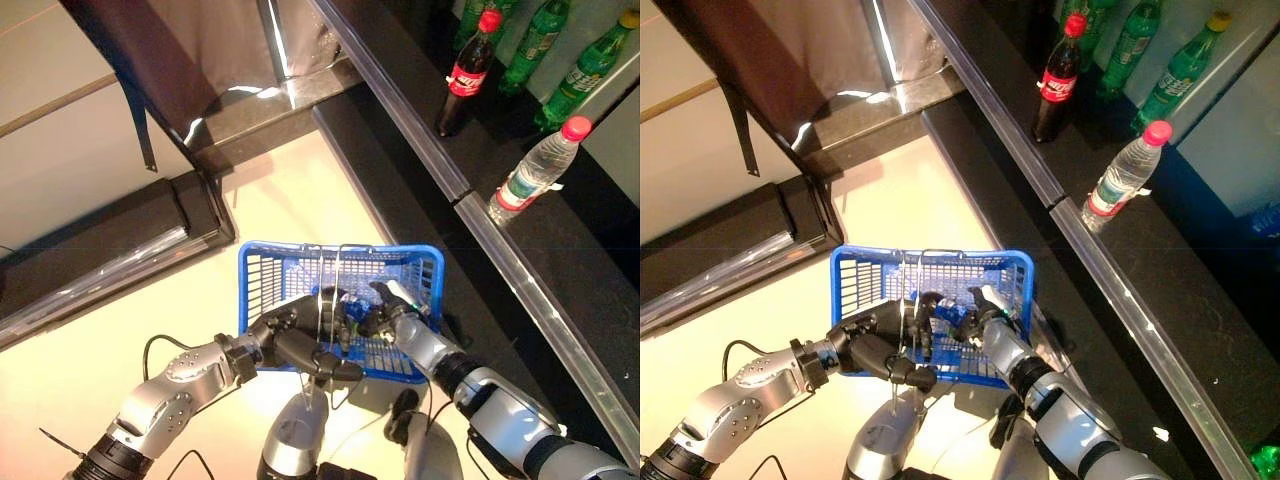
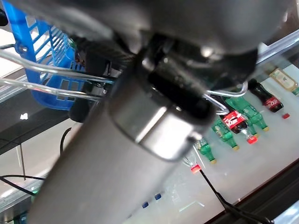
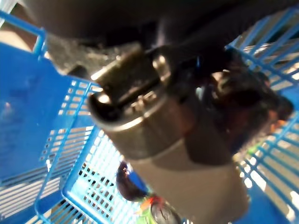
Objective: Pick up the drink and place into the basket.
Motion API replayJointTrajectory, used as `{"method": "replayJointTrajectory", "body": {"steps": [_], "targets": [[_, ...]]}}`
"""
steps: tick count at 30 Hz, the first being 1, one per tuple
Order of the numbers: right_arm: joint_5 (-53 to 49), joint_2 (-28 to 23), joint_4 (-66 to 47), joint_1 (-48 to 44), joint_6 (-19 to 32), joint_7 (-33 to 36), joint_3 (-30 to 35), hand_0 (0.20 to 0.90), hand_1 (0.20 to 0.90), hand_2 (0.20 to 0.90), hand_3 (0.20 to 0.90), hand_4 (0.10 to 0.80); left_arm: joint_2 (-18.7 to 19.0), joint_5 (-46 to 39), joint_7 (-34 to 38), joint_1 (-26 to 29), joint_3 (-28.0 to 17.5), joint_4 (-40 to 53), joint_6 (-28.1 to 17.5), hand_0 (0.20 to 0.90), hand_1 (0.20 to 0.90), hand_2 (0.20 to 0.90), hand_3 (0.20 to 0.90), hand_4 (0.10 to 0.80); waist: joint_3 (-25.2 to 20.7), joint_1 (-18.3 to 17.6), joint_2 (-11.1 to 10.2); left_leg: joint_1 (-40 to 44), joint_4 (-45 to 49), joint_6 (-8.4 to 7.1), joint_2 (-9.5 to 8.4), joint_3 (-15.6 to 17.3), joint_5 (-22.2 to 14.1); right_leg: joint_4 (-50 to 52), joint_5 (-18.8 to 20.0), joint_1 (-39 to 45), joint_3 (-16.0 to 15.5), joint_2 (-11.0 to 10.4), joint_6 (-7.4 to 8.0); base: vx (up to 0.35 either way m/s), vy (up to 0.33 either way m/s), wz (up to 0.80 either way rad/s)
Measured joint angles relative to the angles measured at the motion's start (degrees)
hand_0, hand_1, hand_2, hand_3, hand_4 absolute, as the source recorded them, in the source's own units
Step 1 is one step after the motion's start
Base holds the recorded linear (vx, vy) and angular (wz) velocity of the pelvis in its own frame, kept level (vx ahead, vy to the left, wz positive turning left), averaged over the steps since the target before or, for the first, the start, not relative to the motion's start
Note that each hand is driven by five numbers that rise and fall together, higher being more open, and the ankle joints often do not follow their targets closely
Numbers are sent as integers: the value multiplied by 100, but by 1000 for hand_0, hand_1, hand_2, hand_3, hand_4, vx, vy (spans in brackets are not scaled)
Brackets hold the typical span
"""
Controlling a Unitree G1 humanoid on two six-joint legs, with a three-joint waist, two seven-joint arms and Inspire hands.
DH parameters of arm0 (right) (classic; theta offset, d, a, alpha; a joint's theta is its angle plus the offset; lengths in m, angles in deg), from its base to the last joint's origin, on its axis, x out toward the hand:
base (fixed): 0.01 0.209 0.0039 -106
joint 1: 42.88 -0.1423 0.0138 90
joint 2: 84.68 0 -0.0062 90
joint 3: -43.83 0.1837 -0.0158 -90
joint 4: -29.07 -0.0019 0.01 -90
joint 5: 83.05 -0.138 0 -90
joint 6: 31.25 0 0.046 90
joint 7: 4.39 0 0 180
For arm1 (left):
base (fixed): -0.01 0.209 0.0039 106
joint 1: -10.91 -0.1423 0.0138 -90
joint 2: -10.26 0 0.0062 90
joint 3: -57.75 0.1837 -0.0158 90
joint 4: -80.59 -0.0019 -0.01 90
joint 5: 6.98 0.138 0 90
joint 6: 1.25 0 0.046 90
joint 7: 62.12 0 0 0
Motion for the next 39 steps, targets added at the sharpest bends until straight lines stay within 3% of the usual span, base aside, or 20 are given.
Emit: {"method": "replayJointTrajectory", "body": {"steps": [3, 11, 15, 24, 33, 39], "targets": [[-61, -98, -114, 49, 55, 150, 1, 900, 900, 900, 900, 800, -3, -11, -1, 71, -2, -5, 0, 300, 300, 300, 200, 100, 0, -11, 0, 0, 0, 0, 3, 3, 0, -45, 13, 10, 0, 9, 0, 0, 0, 0], [-289, -708, -2098, 899, 14, 479, 166, 900, 900, 900, 900, 800, -15, -23, -11, 77, -3, -305, 5, 300, 300, 300, 200, 100, -1, -264, -3, -20, -6, 11, 44, 80, -6, -185, 129, 35, 49, 79, 2, -11, 2, -4], [-277, -873, -3576, 1863, 122, 410, 755, 900, 900, 900, 900, 800, -106, -18, -11, -160, -122, -429, -13, 300, 300, 300, 200, 100, -17, -483, -46, -6, -12, 39, 68, 178, -25, -276, 199, 26, 151, 127, 9, -8, 8, -14], [-404, -1403, -4987, 3050, 457, -581, 1340, 900, 900, 900, 900, 800, -394, 210, 46, -738, -493, -659, -205, 300, 300, 300, 200, 100, -209, -978, -463, 149, -157, 96, 175, 608, -56, -642, 442, 60, 530, 278, 32, 2, 12, -24], [-1815, -1410, -5253, 3543, 907, -2125, 1502, 900, 900, 900, 900, 800, -774, 349, 440, -973, -513, -1565, -771, 300, 300, 300, 200, 100, -309, -1365, -549, 489, -448, 95, 331, 916, -54, -954, 591, 248, 787, 456, 9, 4, 17, -18], [-2699, -1358, -5248, 3940, 1056, -2824, 1675, 900, 900, 900, 900, 800, -1094, 363, 880, -1228, -513, -2456, -1120, 300, 300, 300, 200, 100, -687, -1552, -577, 716, -769, 111, 406, 1108, -10, -1321, 735, 390, 956, 545, 26, -21, 24, -20]]}}
